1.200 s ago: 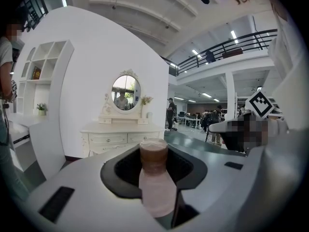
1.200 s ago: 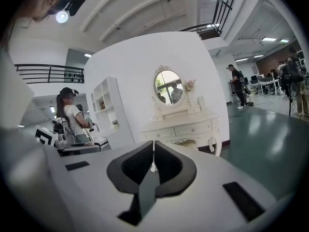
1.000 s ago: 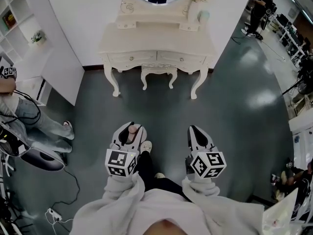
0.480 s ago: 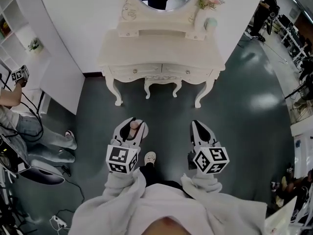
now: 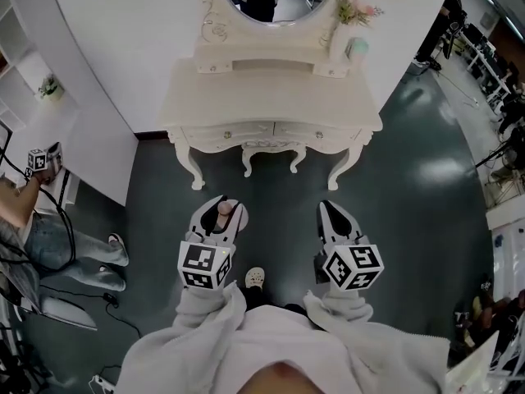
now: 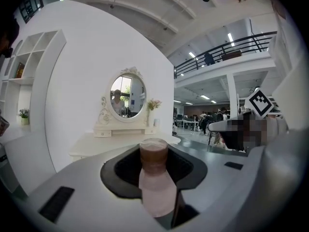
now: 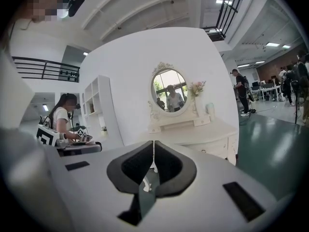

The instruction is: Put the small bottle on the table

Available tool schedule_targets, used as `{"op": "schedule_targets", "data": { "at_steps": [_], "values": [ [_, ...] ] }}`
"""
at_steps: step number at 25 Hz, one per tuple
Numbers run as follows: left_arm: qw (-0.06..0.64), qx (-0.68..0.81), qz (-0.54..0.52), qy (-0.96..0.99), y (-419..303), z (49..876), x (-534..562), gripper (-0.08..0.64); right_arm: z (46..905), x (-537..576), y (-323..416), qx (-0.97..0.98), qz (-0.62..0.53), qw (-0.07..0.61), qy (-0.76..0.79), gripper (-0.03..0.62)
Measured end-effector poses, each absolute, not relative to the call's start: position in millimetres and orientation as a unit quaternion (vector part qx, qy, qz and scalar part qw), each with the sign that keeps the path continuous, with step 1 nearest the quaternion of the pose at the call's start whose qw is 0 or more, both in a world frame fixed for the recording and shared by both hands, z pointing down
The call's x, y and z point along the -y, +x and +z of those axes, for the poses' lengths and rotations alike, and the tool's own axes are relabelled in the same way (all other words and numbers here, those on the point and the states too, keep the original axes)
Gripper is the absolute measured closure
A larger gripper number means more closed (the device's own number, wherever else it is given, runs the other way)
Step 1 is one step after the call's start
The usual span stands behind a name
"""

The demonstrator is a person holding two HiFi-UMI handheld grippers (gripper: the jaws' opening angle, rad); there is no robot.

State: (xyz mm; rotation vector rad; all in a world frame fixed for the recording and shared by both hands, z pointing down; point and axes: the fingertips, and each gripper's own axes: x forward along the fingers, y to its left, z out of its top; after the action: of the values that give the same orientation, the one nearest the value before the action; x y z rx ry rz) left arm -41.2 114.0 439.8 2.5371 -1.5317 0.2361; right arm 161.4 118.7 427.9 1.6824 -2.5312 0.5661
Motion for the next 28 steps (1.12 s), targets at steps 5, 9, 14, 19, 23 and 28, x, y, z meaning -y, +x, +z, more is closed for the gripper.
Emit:
{"op": "schedule_targets", "data": {
  "at_steps": [5,9,14,19,23,28],
  "values": [
    [0.078,0.507,0.073,0.855,-48.3,437.4,-91.4,0.417,424.9,-99.0,155.7,0.814,0.177,0.018,0.552,0.558],
    [0.075,0.503,0.076,0.858,-54.9,438.2,-77.8,0.417,425.1,-85.5,148.7,0.811,0.178,0.013,0.557,0.558],
    [0.077,0.503,0.078,0.857,-66.2,443.9,-77.2,0.417,432.5,-78.7,131.6,0.815,0.184,0.014,0.550,0.558],
    [0.089,0.509,0.085,0.852,-79.2,454.4,-87.4,0.417,441.7,-82.7,114.8,0.821,0.192,0.025,0.538,0.558],
    [0.098,0.515,0.087,0.847,-85.4,461.0,-92.0,0.417,447.5,-85.3,112.4,0.820,0.199,0.031,0.536,0.558],
    [0.102,0.518,0.088,0.845,-87.0,466.0,-86.8,0.417,452.3,-77.7,114.9,0.818,0.202,0.034,0.537,0.558]
  ]
}}
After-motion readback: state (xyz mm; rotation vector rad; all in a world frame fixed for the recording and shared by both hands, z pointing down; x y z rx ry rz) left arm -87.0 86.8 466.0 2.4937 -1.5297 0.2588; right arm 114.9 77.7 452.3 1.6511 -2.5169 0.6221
